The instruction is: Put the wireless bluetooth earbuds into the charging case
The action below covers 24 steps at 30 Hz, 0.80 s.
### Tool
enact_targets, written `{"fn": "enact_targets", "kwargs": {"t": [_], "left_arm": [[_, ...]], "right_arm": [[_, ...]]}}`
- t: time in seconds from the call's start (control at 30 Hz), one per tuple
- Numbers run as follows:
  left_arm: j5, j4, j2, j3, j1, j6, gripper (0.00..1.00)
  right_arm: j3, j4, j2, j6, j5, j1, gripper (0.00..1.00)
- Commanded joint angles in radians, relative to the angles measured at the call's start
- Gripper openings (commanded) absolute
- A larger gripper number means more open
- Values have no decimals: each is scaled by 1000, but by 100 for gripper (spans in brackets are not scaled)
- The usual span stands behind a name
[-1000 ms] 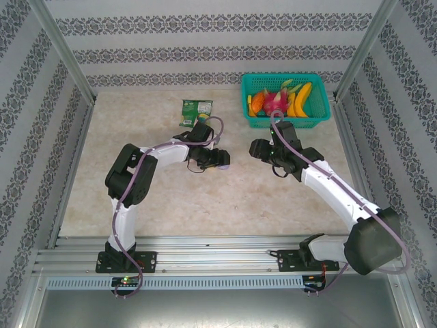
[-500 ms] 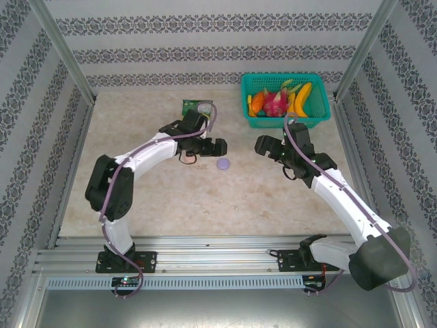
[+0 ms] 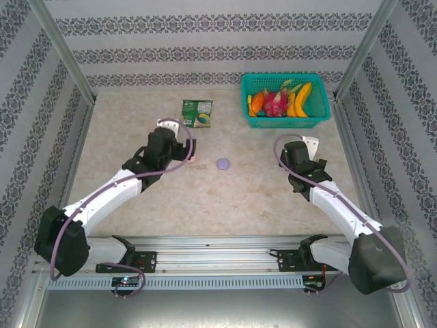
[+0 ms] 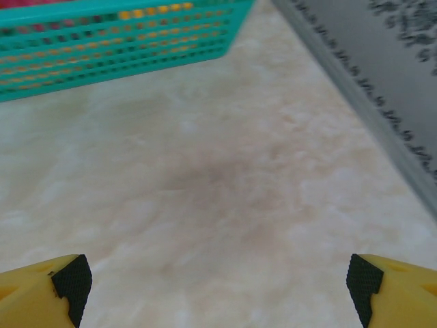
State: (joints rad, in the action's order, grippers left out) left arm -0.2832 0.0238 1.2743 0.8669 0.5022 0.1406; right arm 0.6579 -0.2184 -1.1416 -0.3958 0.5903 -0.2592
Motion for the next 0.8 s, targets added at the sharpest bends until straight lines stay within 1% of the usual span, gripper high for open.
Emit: {"fn": "enact_targets", "kwargs": {"t": [0.0, 0.1, 0.17, 0.27, 0.4, 0.47, 0.5, 0.63, 0.7, 0.77], "left_arm": [[-195, -201, -23, -63, -9, -171, 100], [-240, -229, -23, -119, -28, -218, 100], [-241, -283, -36, -171, -52, -219, 100], [-186, -380, -60, -264, -106, -222, 100], [-130, -449, -57, -343, -188, -198, 100], [-82, -489, -56, -381, -241, -179, 100], [-53, -513, -58, -399, -260, -184, 100], [13, -601, -60, -456, -339, -188, 100], [48, -644, -57, -478, -376, -177, 100], [90, -679, -51, -495, -407, -173, 100]], "right_arm": [[-26, 123, -17, 59, 64, 52, 98], [-58, 247, -30, 120, 42, 77, 98], [-78, 320, -56, 163, 46, 82, 98], [-111, 424, -101, 212, 45, 93, 98], [-162, 575, -155, 264, 22, 106, 98], [-195, 684, -177, 294, 5, 112, 98], [-198, 695, -176, 301, -8, 113, 98], [-270, 941, -199, 344, -76, 126, 98], [-303, 1064, -239, 341, -126, 137, 98], [-348, 1206, -305, 371, -191, 137, 98]]}}
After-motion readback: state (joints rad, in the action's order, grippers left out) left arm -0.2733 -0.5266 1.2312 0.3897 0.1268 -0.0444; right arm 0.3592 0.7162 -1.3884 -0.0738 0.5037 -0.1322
